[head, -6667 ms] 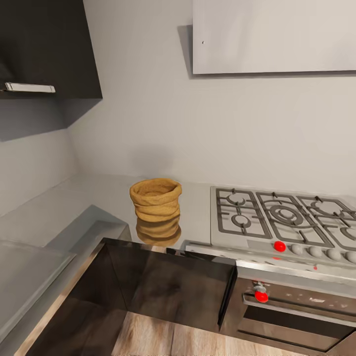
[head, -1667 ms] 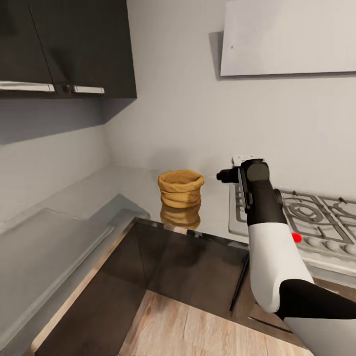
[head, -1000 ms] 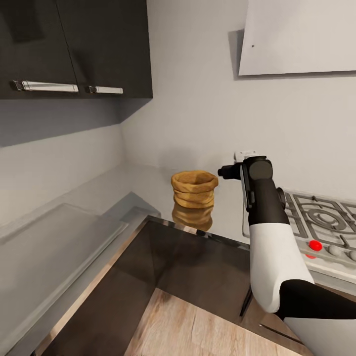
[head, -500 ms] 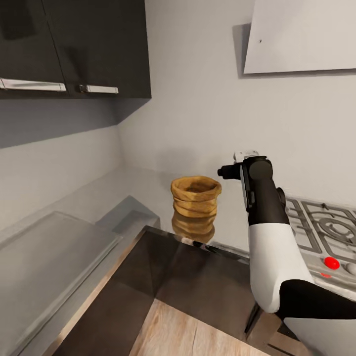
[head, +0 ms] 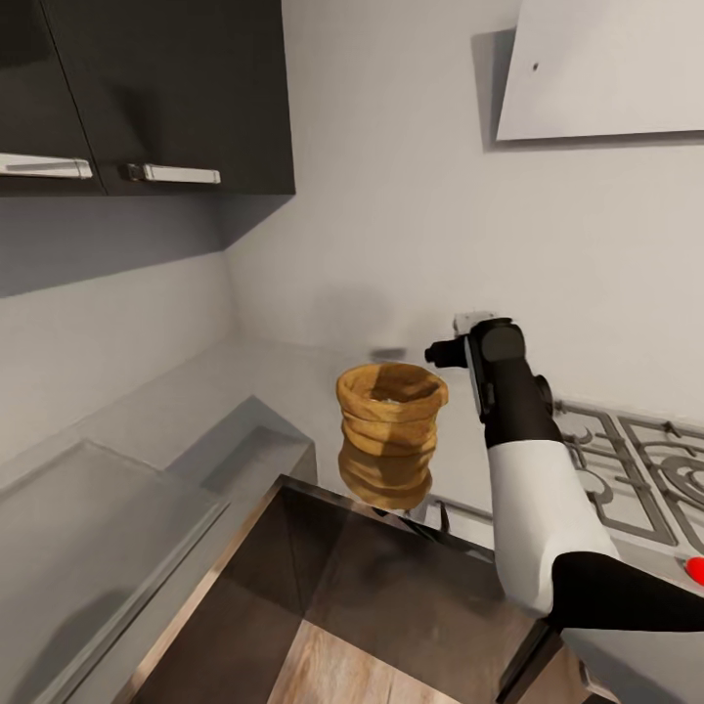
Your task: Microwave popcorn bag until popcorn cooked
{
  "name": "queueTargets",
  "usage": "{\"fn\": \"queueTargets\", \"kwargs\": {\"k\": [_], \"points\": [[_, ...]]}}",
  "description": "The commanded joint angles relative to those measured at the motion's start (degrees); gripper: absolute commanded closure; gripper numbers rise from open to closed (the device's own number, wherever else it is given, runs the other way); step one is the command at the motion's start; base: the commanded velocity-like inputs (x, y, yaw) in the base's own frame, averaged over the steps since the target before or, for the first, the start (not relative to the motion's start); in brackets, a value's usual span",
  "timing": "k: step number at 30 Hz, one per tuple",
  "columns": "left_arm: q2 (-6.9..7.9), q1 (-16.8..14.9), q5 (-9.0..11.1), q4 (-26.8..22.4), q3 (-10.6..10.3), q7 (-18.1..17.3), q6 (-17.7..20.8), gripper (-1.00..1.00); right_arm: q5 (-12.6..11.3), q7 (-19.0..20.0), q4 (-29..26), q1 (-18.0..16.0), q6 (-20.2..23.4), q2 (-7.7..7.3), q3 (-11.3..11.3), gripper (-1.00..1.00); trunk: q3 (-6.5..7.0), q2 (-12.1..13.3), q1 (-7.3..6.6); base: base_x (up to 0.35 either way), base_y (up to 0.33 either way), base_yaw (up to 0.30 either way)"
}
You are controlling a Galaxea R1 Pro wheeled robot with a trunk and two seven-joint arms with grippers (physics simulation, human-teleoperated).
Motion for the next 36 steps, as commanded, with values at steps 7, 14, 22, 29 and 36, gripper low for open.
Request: {"fn": "queueTargets", "kwargs": {"k": [7, 14, 22, 29, 36], "points": [[0.03, 0.00, 0.38, -0.05, -0.06, 0.20, -0.12, -1.00, 0.67, 0.57, 0.58, -0.03, 0.15, 0.06, -0.08, -1.00, -0.06, -0.04, 0.00, 0.004, 0.000, 0.000], [0.12, -0.02, 0.57, -0.05, 0.11, 0.20, -0.12, -1.00, 0.44, 0.83, 8.01, -0.06, 0.15, 0.06, -0.14, -1.00, -0.06, -0.04, 0.00, 0.000, 0.000, 0.000], [0.12, 0.00, 0.57, -0.05, 0.04, 0.20, -0.12, -1.00, 0.45, 1.01, 8.73, -0.06, 0.15, 0.06, -0.15, -1.00, -0.06, -0.04, 0.00, 0.000, 0.000, 0.000], [0.02, 0.00, 0.72, -0.04, 0.13, 0.20, -0.07, -1.00, 0.59, 0.86, 8.79, -0.06, 0.15, 0.06, -0.17, -1.00, -0.06, -0.04, 0.00, 0.005, 0.000, 0.000], [0.14, 0.00, 0.21, -0.05, -0.34, 0.13, -0.08, -1.00, 1.01, 0.59, 9.16, -0.06, 0.15, 0.06, -0.24, -1.00, -0.06, -0.04, 0.00, 0.175, -0.102, 0.000]]}}
